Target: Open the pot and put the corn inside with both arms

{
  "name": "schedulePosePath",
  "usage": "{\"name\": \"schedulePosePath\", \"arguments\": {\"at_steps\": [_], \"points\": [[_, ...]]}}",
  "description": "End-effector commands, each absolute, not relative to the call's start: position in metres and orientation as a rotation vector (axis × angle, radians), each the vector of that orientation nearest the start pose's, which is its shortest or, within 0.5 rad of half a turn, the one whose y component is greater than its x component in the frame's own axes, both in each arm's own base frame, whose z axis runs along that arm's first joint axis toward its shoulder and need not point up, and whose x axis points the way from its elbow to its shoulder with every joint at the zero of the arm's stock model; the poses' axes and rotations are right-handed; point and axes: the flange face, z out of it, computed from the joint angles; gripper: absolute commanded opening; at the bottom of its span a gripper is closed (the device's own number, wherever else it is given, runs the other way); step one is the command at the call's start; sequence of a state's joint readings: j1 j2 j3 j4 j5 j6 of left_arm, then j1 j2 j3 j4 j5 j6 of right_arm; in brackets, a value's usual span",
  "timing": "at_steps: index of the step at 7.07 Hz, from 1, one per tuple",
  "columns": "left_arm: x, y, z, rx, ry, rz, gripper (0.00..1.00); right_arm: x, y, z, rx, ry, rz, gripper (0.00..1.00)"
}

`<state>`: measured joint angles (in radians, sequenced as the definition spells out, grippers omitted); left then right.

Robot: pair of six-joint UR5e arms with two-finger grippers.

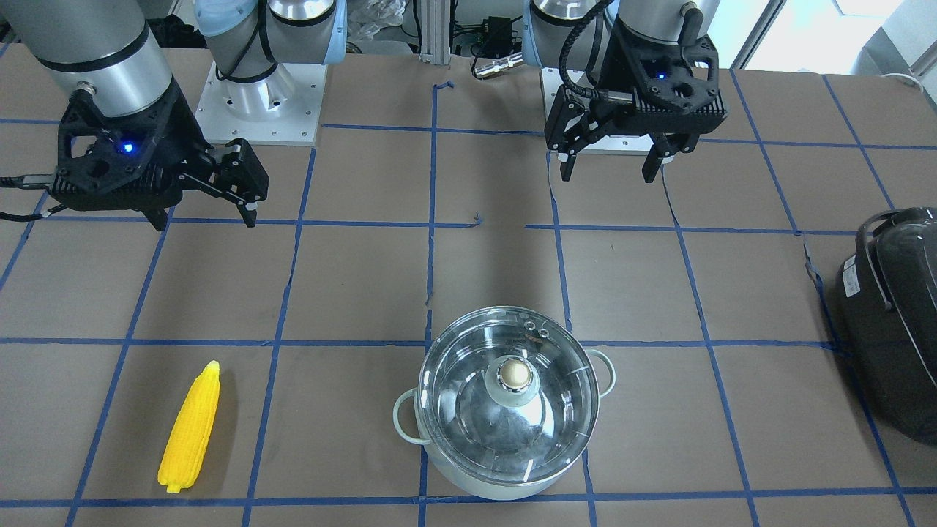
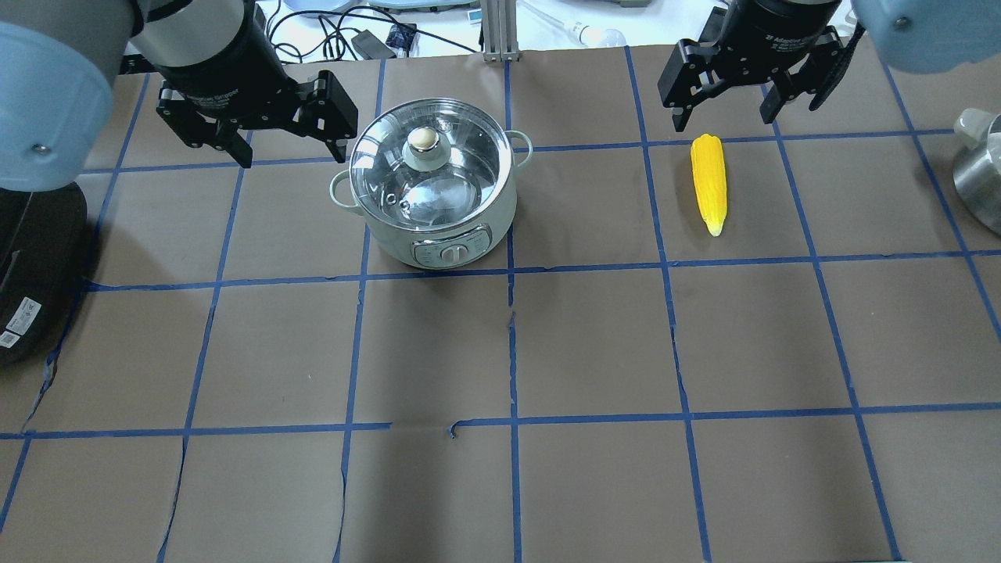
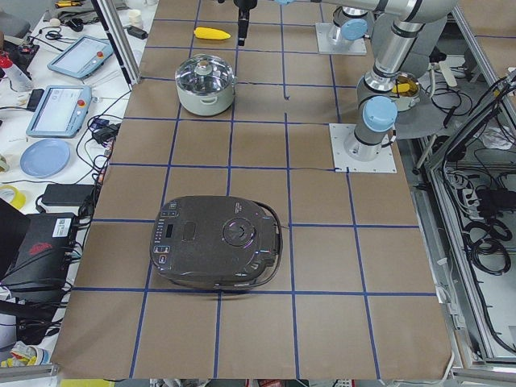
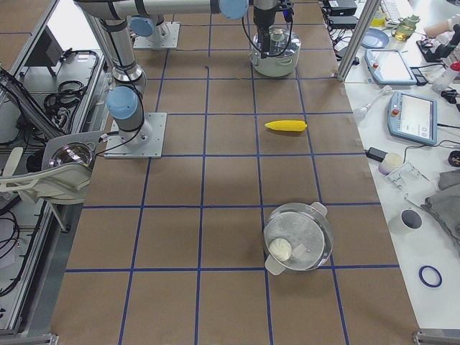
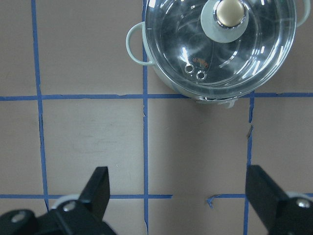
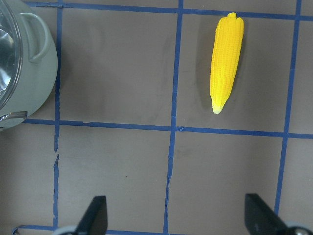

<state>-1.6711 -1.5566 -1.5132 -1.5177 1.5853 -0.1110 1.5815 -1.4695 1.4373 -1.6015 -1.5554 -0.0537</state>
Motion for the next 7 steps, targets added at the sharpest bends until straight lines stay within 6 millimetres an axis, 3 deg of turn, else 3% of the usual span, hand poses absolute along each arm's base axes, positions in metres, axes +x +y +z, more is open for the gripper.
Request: {"name": "schedulePosePath", "arguments": {"at_steps": [1,7], "points": [[-0.1794,-0.4759,0.5262,-0.021,3.135,-0.189,1.00,0.1406,-0.5392,0.5048,-0.101,3.124,-0.099,1.00],[-0.1782,-0.4700,0.5253,-0.021,3.128,-0.187,1.00,0.1395,-0.5400,0.5040,-0.101,3.128,-0.096,1.00]]}}
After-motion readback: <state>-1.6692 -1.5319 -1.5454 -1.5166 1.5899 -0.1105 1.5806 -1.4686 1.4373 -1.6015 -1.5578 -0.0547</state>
